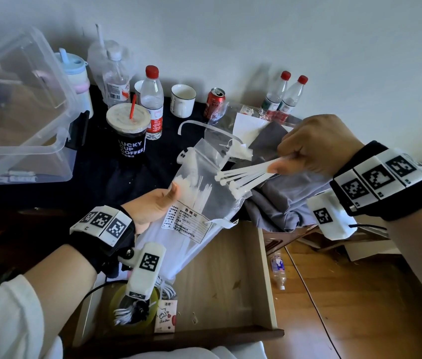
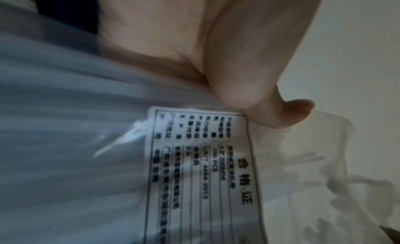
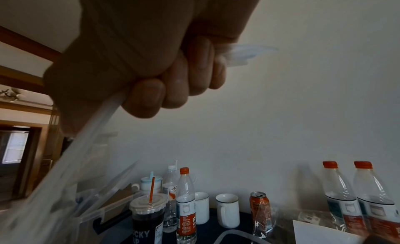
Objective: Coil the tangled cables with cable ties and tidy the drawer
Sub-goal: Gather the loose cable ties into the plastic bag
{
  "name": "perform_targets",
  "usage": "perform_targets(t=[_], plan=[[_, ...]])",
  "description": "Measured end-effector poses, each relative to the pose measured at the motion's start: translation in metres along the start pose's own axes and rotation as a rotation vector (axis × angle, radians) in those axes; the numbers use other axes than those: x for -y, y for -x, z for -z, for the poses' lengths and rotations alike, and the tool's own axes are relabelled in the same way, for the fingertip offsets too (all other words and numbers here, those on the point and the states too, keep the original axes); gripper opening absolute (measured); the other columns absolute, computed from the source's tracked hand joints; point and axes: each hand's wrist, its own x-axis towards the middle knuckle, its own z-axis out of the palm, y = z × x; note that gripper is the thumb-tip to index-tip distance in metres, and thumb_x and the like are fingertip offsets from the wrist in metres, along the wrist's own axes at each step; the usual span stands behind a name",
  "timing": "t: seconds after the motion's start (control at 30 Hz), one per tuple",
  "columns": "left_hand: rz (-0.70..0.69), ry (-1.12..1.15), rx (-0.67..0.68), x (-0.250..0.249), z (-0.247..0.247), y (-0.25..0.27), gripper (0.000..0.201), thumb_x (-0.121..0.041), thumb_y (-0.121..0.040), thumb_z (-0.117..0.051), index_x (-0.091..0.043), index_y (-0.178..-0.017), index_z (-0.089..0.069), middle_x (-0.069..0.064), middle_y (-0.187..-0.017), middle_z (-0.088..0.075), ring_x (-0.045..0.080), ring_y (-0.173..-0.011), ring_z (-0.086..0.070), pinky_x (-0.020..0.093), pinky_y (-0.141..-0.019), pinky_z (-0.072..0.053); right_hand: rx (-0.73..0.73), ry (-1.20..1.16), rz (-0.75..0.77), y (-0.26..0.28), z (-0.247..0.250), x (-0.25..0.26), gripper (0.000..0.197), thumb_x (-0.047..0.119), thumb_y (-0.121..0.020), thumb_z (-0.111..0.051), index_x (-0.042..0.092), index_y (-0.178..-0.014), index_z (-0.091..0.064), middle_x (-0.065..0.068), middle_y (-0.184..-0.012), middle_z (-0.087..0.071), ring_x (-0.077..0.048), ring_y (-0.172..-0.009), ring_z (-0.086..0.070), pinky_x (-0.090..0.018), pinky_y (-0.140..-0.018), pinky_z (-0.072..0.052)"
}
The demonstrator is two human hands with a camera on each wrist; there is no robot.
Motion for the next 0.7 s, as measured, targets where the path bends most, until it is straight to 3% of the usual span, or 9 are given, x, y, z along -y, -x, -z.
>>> perform_targets(t=[0.07,0.17,0.23,0.3,0.4,0.5,0.6,0.67,0.7], plan=[[-0.041,-0.028,-0.023,-0.013,-0.005,0.006,0.086,-0.104,-0.028,-0.03,-0.022,-0.056,-0.019,-0.014,-0.05,-0.018,0.003,-0.049,-0.018,0.015,-0.048,-0.021,0.061,0.01,0.024,-0.002,-0.001,0.0,0.062,0.067,-0.077,-0.036,0.013,-0.046,-0.037,-0.006,-0.045,-0.043,-0.028,-0.045,-0.042,-0.026,-0.047,-0.029],[-0.105,-0.058,0.032,-0.028,-0.012,0.014,0.078,-0.103,-0.028,-0.028,-0.027,-0.047,-0.022,-0.015,-0.042,-0.017,0.003,-0.039,-0.017,0.013,-0.041,-0.022,0.143,0.041,0.076,-0.007,-0.008,0.008,0.059,0.069,-0.076,-0.032,0.02,-0.045,-0.029,-0.002,-0.041,-0.043,-0.023,-0.042,-0.035,-0.018,-0.048,-0.019],[-0.11,-0.037,0.064,-0.041,-0.018,0.015,0.076,-0.1,-0.038,-0.027,-0.025,-0.041,-0.037,-0.02,-0.038,-0.025,0.0,-0.039,-0.029,0.019,-0.041,-0.028,0.227,0.066,0.096,-0.012,-0.012,0.016,0.061,0.073,-0.074,-0.024,0.019,-0.047,-0.034,0.0,-0.043,-0.039,-0.023,-0.044,-0.033,-0.02,-0.047,-0.019],[-0.109,0.034,0.069,-0.047,-0.024,0.017,0.083,-0.088,-0.05,-0.033,-0.006,-0.049,-0.049,-0.027,-0.042,-0.04,-0.003,-0.049,-0.052,0.026,-0.047,-0.042,0.324,0.132,0.081,-0.015,-0.012,0.024,0.065,0.076,-0.074,-0.025,0.017,-0.052,-0.039,0.0,-0.049,-0.038,-0.024,-0.051,-0.037,-0.025,-0.05,-0.025],[-0.125,0.064,0.08,-0.05,-0.027,0.017,0.069,-0.088,-0.04,-0.038,-0.02,-0.047,-0.032,-0.016,-0.033,-0.036,-0.007,-0.033,-0.036,0.006,-0.039,-0.031,0.445,0.197,0.059,-0.022,-0.006,0.035,0.056,0.069,-0.081,-0.04,0.02,-0.058,-0.052,0.002,-0.053,-0.04,-0.023,-0.057,-0.042,-0.027,-0.057,-0.029],[-0.137,0.028,0.061,-0.05,-0.029,0.015,0.084,-0.099,-0.029,-0.038,-0.02,-0.055,-0.022,-0.013,-0.035,-0.026,-0.001,-0.032,-0.026,0.007,-0.038,-0.025,0.515,0.234,0.041,-0.026,-0.006,0.047,0.061,0.069,-0.079,-0.041,0.015,-0.081,-0.068,0.005,-0.053,-0.041,-0.017,-0.052,-0.039,-0.026,-0.057,-0.034],[-0.12,0.083,0.099,-0.041,-0.026,0.009,0.073,-0.093,-0.045,-0.035,-0.021,-0.048,-0.041,-0.015,-0.04,-0.04,-0.002,-0.039,-0.039,0.006,-0.046,-0.033,0.302,0.174,0.084,-0.026,-0.011,0.05,0.061,0.07,-0.082,-0.039,0.018,-0.088,-0.07,0.005,-0.073,-0.063,-0.02,-0.073,-0.056,-0.033,-0.093,-0.033],[-0.129,0.149,0.124,-0.037,-0.025,0.009,0.068,-0.079,-0.061,-0.03,-0.022,-0.067,-0.065,-0.013,-0.061,-0.064,-0.001,-0.059,-0.058,0.009,-0.064,-0.044,0.015,0.076,0.109,-0.024,-0.011,0.045,0.052,0.063,-0.082,-0.04,0.021,-0.081,-0.07,0.005,-0.079,-0.067,-0.02,-0.083,-0.061,-0.035,-0.097,-0.019],[-0.125,0.157,0.104,-0.036,-0.023,0.009,0.072,-0.078,-0.063,-0.031,-0.014,-0.074,-0.063,-0.01,-0.065,-0.064,0.004,-0.062,-0.058,0.012,-0.067,-0.044,-0.104,0.055,0.107,-0.023,-0.009,0.043,0.044,0.058,-0.083,-0.044,0.023,-0.081,-0.07,0.005,-0.082,-0.066,-0.021,-0.089,-0.062,-0.036,-0.099,-0.016]])
